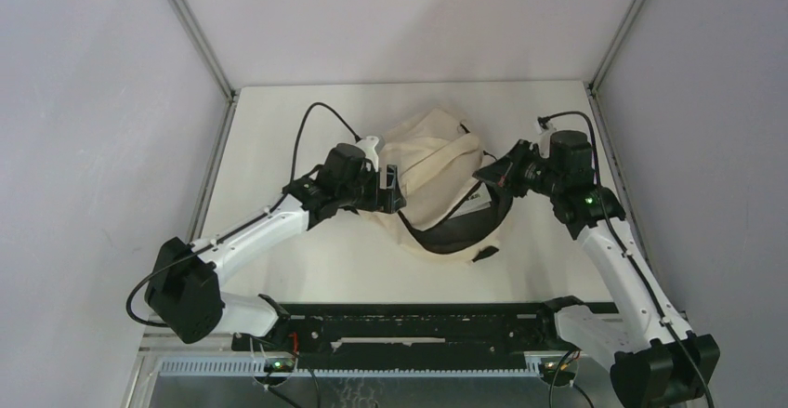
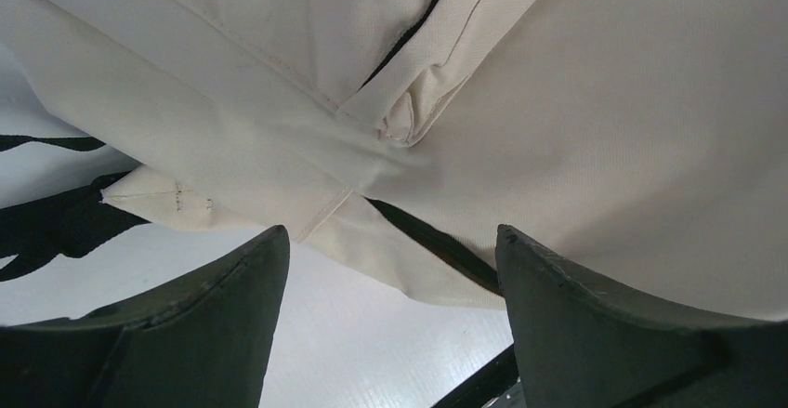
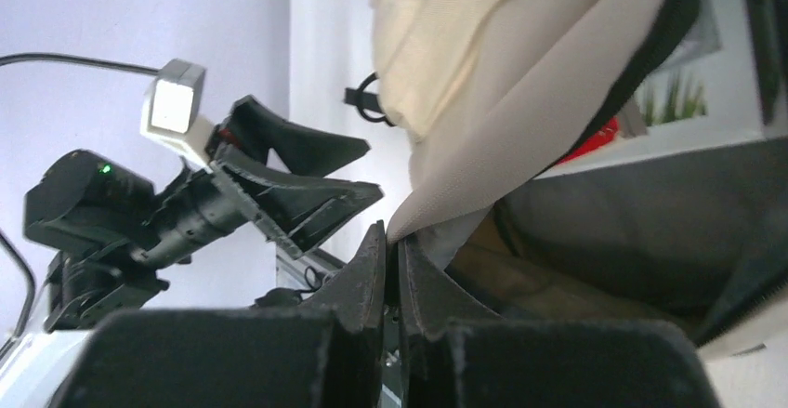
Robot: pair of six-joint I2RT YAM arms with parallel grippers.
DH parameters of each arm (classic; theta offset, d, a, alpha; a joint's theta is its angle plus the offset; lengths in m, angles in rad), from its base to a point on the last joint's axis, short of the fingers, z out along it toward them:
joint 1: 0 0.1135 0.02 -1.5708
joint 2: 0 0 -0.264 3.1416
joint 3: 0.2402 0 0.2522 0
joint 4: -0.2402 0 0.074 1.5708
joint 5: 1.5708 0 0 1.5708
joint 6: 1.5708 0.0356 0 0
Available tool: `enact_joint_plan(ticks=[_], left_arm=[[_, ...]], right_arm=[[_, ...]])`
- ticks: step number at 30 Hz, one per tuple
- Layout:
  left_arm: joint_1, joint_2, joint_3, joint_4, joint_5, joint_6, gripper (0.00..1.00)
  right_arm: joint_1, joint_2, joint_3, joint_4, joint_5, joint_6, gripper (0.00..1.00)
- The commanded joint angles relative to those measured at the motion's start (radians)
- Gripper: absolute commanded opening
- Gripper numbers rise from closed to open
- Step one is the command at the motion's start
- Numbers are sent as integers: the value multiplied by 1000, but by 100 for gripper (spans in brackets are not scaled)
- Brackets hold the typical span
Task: Pack the student bag
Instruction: Adjust the student bag at the center of the board.
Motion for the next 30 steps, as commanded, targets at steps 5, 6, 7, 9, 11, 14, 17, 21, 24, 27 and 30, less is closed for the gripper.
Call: enact_joint_plan(ticks=[5, 6, 7, 9, 11, 14, 17, 21, 24, 27, 30], left_arm=[[-3, -56, -40, 33, -20, 18, 85], [-2, -62, -46, 33, -26, 19, 85], [-2, -67, -53, 35, -31, 18, 85], [-3, -78, -67, 34, -42, 15, 84], [-2, -96, -86, 39, -52, 10, 84], [-2, -121, -114, 46, -70, 3, 83], [-2, -144, -136, 54, -77, 6, 82], [-2, -148, -150, 55, -79, 13, 81], [-2, -147, -150, 56, -88, 6, 79], [-2, -155, -157, 68, -89, 6, 75], [-2, -153, -167, 82, -93, 14, 70]], right_arm=[[85, 41, 114, 250, -57, 94, 0], [88, 48, 124, 261, -56, 99, 0], [90, 53, 130, 281, -58, 104, 0], [90, 60, 139, 319, -59, 116, 0], [89, 66, 150, 339, -49, 121, 0], [83, 75, 163, 357, -35, 122, 0], [75, 89, 169, 368, -38, 131, 0], [71, 98, 170, 399, -37, 154, 0], [67, 104, 169, 416, -39, 164, 0], [57, 110, 170, 421, -39, 173, 0], [44, 118, 170, 423, -35, 181, 0]])
